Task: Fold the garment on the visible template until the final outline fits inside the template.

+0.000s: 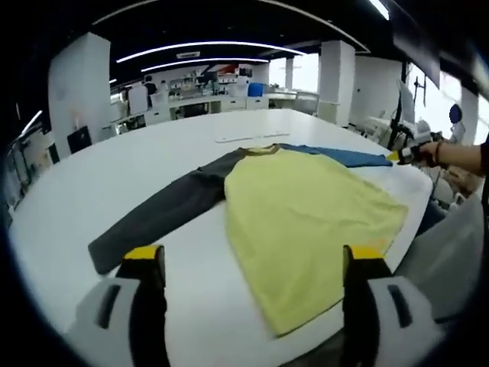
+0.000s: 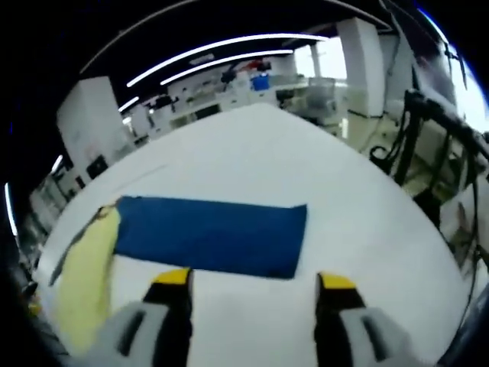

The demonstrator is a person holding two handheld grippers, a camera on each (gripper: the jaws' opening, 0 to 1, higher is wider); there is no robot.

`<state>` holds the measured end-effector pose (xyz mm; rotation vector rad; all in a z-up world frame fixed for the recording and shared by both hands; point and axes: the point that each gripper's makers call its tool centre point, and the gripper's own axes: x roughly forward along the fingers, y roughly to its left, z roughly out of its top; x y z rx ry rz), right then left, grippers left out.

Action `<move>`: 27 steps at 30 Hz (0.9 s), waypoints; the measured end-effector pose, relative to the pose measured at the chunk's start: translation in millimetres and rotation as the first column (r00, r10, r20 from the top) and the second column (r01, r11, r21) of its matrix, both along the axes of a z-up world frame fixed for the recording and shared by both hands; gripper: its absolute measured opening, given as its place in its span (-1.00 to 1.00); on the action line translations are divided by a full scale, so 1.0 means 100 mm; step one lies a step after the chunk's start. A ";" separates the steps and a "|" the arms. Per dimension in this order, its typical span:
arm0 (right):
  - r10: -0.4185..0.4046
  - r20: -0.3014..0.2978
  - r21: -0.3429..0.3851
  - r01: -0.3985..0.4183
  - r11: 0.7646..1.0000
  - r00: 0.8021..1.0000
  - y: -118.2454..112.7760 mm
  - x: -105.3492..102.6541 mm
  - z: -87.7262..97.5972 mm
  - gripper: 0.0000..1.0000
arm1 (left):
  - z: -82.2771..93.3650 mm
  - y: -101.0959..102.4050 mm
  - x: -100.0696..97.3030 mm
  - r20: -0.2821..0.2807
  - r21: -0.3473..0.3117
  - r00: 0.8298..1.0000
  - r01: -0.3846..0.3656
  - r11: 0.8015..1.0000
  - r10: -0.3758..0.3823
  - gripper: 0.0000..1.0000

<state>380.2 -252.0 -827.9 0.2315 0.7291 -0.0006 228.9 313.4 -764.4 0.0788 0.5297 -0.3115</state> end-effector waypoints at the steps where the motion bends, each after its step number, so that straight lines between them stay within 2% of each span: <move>1: -0.003 -0.003 -0.005 0.003 1.000 1.000 -0.01 0.01 -0.01 0.15 | 0.00 0.00 0.00 -0.002 0.001 1.000 -0.001 1.000 0.001 0.86; 5: 0.003 -0.049 -0.057 -0.006 0.998 0.999 -0.10 0.06 -0.14 -0.13 | -0.03 0.01 -0.02 -0.017 0.007 1.000 -0.011 1.000 0.012 0.83; 6: 0.007 -0.031 -0.084 -0.009 0.996 0.999 -0.13 0.07 -0.09 -0.22 | -0.03 0.01 -0.02 -0.020 0.005 1.000 -0.015 1.000 0.015 0.82; 8: -0.010 -0.050 -0.096 0.005 0.995 0.999 -0.15 0.04 -0.09 -0.45 | -0.03 0.02 -0.02 -0.018 0.001 1.000 -0.021 1.000 0.021 0.81; 10: 0.000 -0.061 -0.120 -0.007 0.993 0.998 -0.16 0.04 -0.10 -0.60 | -0.01 0.04 -0.01 -0.005 0.002 0.999 -0.037 0.999 0.037 0.75; 12: -0.004 -0.074 -0.129 -0.006 0.992 0.997 -0.16 0.02 -0.12 -0.63 | 0.01 0.07 0.00 0.004 -0.005 0.999 -0.047 0.999 0.047 0.65; 16: -0.016 -0.082 -0.152 0.003 0.988 0.997 -0.19 0.00 -0.13 -0.76 | 0.03 0.12 0.02 0.012 -0.014 0.998 -0.067 0.998 0.067 0.65; 20: -0.030 -0.096 -0.150 0.015 0.989 0.995 -0.21 0.03 -0.15 -0.78 | 0.02 0.11 0.00 0.002 0.006 0.998 -0.058 0.998 0.058 0.63; 23: -0.045 -0.100 -0.142 0.030 0.989 0.994 -0.23 0.04 -0.16 -0.84 | 0.01 0.09 -0.02 -0.006 0.009 0.999 -0.052 0.999 0.052 0.63; 27: -0.094 -0.108 -0.097 0.084 0.992 0.990 -0.23 0.03 -0.15 -0.96 | -0.01 0.06 -0.04 -0.017 0.002 0.999 -0.049 0.999 0.049 0.67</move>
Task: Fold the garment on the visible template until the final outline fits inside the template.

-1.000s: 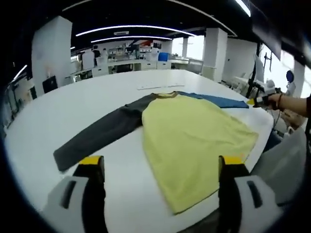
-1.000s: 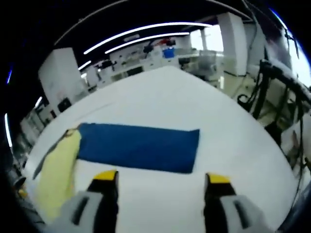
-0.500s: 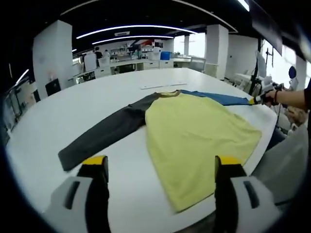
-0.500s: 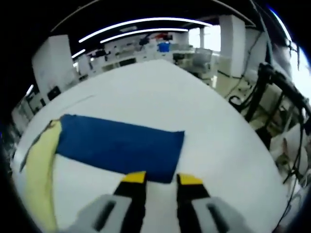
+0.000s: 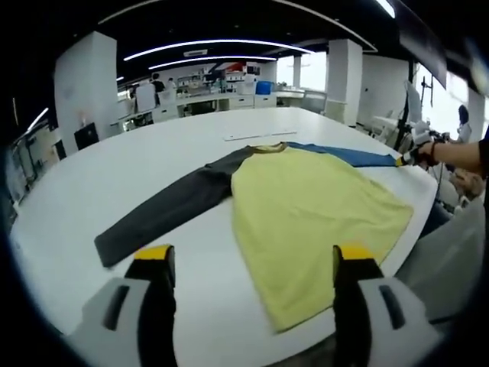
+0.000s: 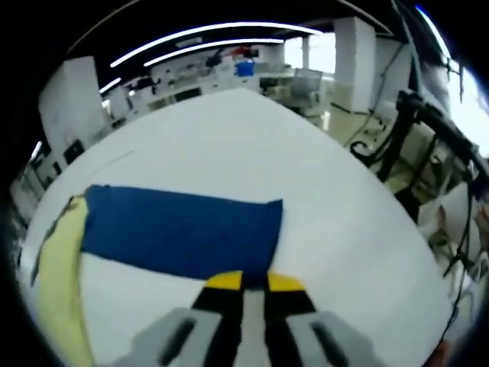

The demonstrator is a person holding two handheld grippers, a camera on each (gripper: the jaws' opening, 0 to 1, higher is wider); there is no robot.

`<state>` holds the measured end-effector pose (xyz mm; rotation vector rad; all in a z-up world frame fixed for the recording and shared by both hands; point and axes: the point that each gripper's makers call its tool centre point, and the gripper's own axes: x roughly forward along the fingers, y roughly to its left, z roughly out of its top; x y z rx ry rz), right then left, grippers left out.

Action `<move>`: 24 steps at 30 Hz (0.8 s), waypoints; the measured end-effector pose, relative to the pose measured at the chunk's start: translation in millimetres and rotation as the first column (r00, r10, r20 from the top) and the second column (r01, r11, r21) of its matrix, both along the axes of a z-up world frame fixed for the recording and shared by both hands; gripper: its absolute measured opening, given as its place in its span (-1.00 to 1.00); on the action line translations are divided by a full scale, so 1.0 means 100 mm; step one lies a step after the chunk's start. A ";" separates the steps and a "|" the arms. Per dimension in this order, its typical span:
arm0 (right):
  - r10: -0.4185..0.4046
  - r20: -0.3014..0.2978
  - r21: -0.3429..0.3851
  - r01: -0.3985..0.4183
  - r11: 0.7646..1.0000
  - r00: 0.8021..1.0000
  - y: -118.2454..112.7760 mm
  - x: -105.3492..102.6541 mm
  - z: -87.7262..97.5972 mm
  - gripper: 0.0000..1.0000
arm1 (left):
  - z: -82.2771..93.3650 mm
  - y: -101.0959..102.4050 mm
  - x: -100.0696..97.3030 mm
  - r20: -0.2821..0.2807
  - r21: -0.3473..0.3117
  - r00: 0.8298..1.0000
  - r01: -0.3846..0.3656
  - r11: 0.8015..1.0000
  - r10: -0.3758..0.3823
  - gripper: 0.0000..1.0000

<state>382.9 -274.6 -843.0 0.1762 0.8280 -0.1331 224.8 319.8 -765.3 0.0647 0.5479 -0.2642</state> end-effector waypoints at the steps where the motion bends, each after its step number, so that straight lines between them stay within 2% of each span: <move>1: -0.015 -0.001 0.006 0.015 1.000 1.000 0.00 0.01 0.00 -0.97 | -0.01 0.00 -0.01 -0.004 0.001 1.000 0.002 1.000 -0.002 0.70; 8: -0.030 -0.029 0.024 0.030 0.999 0.999 0.03 0.00 0.01 -1.00 | -0.07 0.00 -0.03 -0.027 0.002 0.999 0.027 1.000 -0.027 0.98; 12: -0.034 -0.029 0.028 0.035 0.999 0.999 0.01 0.04 0.02 -1.00 | -0.07 -0.03 -0.05 -0.031 0.011 0.999 0.038 0.999 -0.038 0.98; 14: -0.035 -0.024 0.026 0.036 0.999 0.999 0.02 0.06 0.05 -1.00 | -0.06 -0.05 -0.06 -0.038 -0.013 0.999 0.031 0.999 -0.031 0.98; 19: -0.026 -0.007 0.026 0.026 0.999 1.000 0.07 0.09 0.15 -1.00 | -0.02 -0.06 -0.05 -0.028 -0.035 0.999 0.029 0.999 -0.030 0.98; 24: 0.016 0.019 0.038 -0.017 0.999 1.000 0.22 0.19 0.31 -1.00 | -0.02 -0.03 -0.03 -0.023 -0.061 0.999 0.028 0.998 -0.030 0.98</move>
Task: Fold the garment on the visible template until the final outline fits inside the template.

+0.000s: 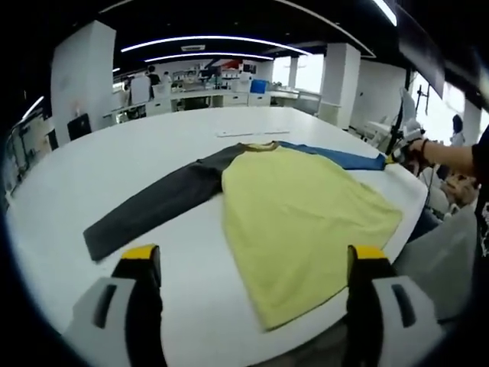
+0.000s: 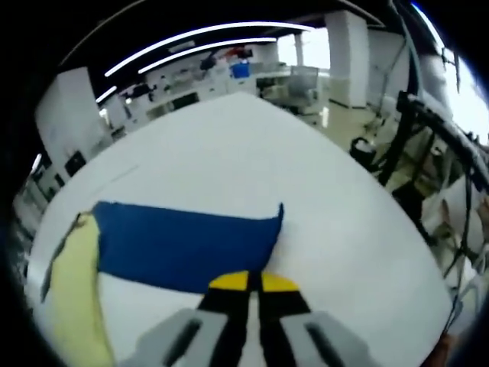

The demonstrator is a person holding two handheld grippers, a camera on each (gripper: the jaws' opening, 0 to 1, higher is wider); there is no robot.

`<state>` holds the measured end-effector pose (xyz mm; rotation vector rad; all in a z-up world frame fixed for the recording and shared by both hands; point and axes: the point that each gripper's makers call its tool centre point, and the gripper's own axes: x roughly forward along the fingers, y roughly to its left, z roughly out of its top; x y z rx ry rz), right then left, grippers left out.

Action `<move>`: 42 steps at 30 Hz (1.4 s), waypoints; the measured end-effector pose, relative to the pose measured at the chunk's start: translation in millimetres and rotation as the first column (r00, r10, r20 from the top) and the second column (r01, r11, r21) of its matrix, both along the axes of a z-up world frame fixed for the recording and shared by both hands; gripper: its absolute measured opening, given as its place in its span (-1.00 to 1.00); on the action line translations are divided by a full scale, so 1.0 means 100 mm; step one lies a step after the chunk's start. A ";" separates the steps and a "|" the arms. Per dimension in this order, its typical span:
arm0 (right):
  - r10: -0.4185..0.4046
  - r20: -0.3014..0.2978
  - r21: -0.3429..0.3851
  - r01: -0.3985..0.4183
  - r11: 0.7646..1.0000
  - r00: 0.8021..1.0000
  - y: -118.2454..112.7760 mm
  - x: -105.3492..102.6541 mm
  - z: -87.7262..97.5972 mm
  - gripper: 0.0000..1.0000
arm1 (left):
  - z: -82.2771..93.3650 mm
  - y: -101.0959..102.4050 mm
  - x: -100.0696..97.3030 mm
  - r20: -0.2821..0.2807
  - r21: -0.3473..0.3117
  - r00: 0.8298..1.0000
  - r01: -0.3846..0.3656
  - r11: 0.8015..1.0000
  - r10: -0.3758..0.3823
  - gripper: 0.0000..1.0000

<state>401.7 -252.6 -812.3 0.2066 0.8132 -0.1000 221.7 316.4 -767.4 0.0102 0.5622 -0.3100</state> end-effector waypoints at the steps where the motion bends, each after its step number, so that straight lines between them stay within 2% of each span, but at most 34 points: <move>1: 0.007 0.003 0.002 -0.007 1.000 1.000 0.04 0.00 0.05 -1.00 | -0.01 0.01 0.00 -0.001 0.008 1.000 0.004 1.000 -0.004 0.98; 4: 0.035 0.000 -0.002 -0.035 0.999 0.999 0.11 0.06 0.06 -1.00 | -0.03 0.03 0.00 -0.002 0.015 1.000 0.013 1.000 -0.013 0.98; 9: 0.068 0.020 0.006 -0.068 0.998 0.997 0.29 0.09 0.19 -1.00 | -0.04 0.01 -0.01 -0.005 0.025 1.000 0.021 0.999 -0.021 0.98; 12: 0.095 0.024 0.003 -0.095 0.996 0.995 0.34 0.19 0.21 -1.00 | -0.02 -0.02 -0.03 -0.001 0.036 1.000 0.027 0.999 -0.027 0.98; 20: 0.168 0.046 0.010 -0.169 0.986 0.985 0.77 0.25 0.35 -1.00 | -0.01 -0.10 -0.04 -0.005 0.031 0.999 0.041 0.999 -0.041 0.98; 27: 0.243 0.058 0.022 -0.245 0.969 0.968 1.02 0.47 0.40 -1.00 | 0.03 -0.16 -0.02 -0.002 0.025 0.998 0.064 0.998 -0.064 0.98; 29: 0.262 0.060 0.020 -0.264 0.964 0.963 1.18 0.41 0.45 -1.00 | 0.04 -0.17 -0.01 -0.001 0.023 0.998 0.070 0.997 -0.070 0.98; 36: 0.313 0.063 0.025 -0.315 0.949 0.948 1.43 0.51 0.49 -1.00 | 0.08 -0.20 0.00 0.000 0.011 0.997 0.078 0.997 -0.078 0.98; 38: 0.329 0.064 0.030 -0.331 0.943 0.942 1.49 0.60 0.48 -1.00 | 0.09 -0.22 0.00 0.000 0.005 0.997 0.082 0.997 -0.082 0.98; 42: 0.360 0.069 0.036 -0.363 0.931 0.930 1.71 0.59 0.52 -1.00 | 0.09 -0.24 0.00 -0.010 0.008 0.995 0.099 0.995 -0.099 0.98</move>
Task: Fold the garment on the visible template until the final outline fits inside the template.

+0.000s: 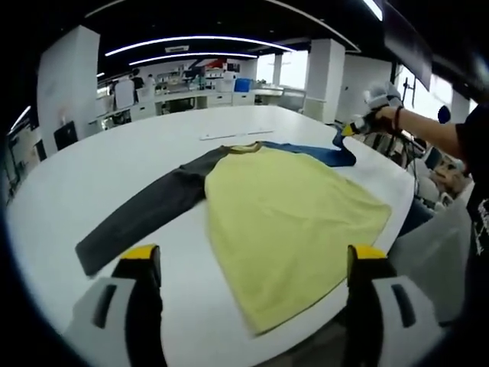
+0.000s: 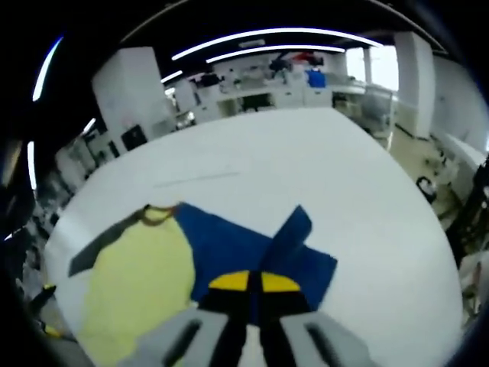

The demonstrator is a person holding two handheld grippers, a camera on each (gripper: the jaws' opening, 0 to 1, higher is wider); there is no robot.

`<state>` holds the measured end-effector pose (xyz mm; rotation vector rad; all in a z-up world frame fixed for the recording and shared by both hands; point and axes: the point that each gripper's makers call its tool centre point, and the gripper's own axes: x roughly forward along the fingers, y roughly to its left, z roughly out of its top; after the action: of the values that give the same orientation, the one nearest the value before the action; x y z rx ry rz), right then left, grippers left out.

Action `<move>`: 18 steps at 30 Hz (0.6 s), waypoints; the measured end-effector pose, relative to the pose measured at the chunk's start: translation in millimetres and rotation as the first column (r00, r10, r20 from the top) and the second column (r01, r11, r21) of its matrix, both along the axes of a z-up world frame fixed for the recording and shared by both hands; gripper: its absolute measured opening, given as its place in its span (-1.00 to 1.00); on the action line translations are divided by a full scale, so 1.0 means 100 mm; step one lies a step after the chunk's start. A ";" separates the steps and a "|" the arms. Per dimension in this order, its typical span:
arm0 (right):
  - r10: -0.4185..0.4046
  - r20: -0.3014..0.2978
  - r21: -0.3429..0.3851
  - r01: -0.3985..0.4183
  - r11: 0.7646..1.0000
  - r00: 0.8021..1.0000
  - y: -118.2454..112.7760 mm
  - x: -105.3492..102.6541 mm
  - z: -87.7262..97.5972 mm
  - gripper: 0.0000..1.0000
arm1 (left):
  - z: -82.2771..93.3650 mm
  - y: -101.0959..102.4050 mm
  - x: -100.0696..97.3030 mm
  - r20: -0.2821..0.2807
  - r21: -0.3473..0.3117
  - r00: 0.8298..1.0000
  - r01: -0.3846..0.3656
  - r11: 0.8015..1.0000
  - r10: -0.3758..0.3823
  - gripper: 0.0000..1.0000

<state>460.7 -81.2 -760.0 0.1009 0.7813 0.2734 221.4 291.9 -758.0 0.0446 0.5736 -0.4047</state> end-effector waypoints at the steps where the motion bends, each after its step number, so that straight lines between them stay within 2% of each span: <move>1: 0.007 -0.001 0.001 -0.007 1.000 1.000 0.04 0.01 0.00 -1.00 | 0.00 0.00 0.00 -0.001 0.001 1.000 0.002 1.000 -0.002 0.98; 6: 0.052 0.001 0.000 -0.052 0.999 0.999 0.22 0.14 0.03 -1.00 | 0.00 -0.03 -0.01 -0.006 0.002 1.000 0.012 1.000 -0.012 0.98; 10: 0.076 0.002 -0.005 -0.076 0.997 0.997 0.37 0.12 0.08 -1.00 | 0.01 -0.04 0.00 -0.004 0.001 1.000 0.019 1.000 -0.019 0.98; 18: 0.133 0.000 -0.005 -0.133 0.991 0.991 0.65 0.23 0.14 -1.00 | 0.01 -0.05 -0.01 -0.014 0.000 1.000 0.026 1.000 -0.026 0.97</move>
<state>483.4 -15.9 -745.9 0.0444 0.7897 0.3974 220.4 287.0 -757.0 0.0497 0.5875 -0.4303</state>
